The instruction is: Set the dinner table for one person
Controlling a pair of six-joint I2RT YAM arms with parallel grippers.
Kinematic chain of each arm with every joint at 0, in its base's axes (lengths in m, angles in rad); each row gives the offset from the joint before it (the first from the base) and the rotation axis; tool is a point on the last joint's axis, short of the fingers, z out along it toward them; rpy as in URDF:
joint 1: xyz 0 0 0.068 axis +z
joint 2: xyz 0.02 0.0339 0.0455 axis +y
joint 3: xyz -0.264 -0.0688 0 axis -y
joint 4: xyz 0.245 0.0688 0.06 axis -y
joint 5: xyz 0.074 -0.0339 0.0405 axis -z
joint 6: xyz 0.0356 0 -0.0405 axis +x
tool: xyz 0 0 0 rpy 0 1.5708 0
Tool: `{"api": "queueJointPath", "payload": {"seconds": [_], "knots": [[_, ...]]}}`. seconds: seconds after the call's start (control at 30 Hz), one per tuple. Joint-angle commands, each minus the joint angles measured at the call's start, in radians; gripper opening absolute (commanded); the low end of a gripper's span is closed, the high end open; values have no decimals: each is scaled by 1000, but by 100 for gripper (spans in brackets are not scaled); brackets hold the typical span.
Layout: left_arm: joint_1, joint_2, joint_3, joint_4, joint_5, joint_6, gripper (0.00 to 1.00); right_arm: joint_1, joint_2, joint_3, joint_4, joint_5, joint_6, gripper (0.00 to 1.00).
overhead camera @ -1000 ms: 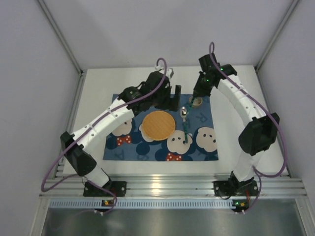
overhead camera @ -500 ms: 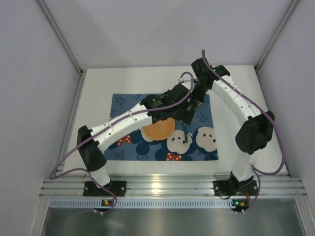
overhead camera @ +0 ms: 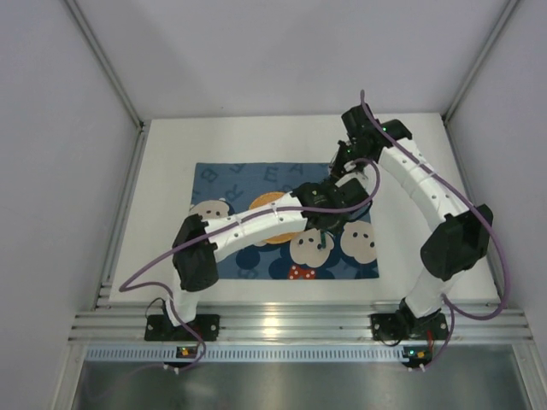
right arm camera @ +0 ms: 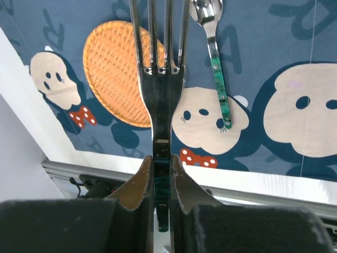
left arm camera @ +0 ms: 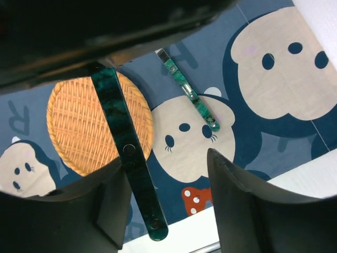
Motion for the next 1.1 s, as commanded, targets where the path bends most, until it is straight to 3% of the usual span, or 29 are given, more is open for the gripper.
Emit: {"api": "queueJointPath", "payload": {"seconds": [0.0, 0.07, 0.1, 0.2, 0.4, 0.47, 0.5, 0.53, 0.63, 0.83, 1.07], "knots": [[-9, 50, 122, -31, -114, 46, 55, 35, -80, -25, -21, -54, -1, 0], [-24, 81, 149, -46, -140, 64, 48, 46, -85, -42, -20, -59, -4, 0], [-26, 91, 174, -69, -163, 67, 39, 49, -84, -48, -18, -62, -4, 0], [-33, 122, 200, -100, -185, 69, 29, 68, -76, -53, -17, -74, -8, 0], [-41, 107, 174, -118, -209, 40, 20, 82, -62, -51, -15, -92, -19, 0], [-41, 90, 150, -109, -203, 24, 18, 82, -53, -47, -13, -98, -22, 17], [-41, 73, 142, -106, -199, 15, 18, 83, -48, -41, -12, -100, -25, 31], [-43, 65, 133, -98, -193, 9, 17, 82, -42, -34, -12, -97, -27, 52], [-40, 30, 87, -94, -186, -14, 16, 80, -21, 4, -12, -94, -44, 73], [-27, -59, -69, -98, -200, -86, 11, 48, 18, 108, -52, -86, -102, 86], [48, -239, -284, -57, -170, -161, 7, -44, -8, 119, -70, -94, -142, 87]]}}
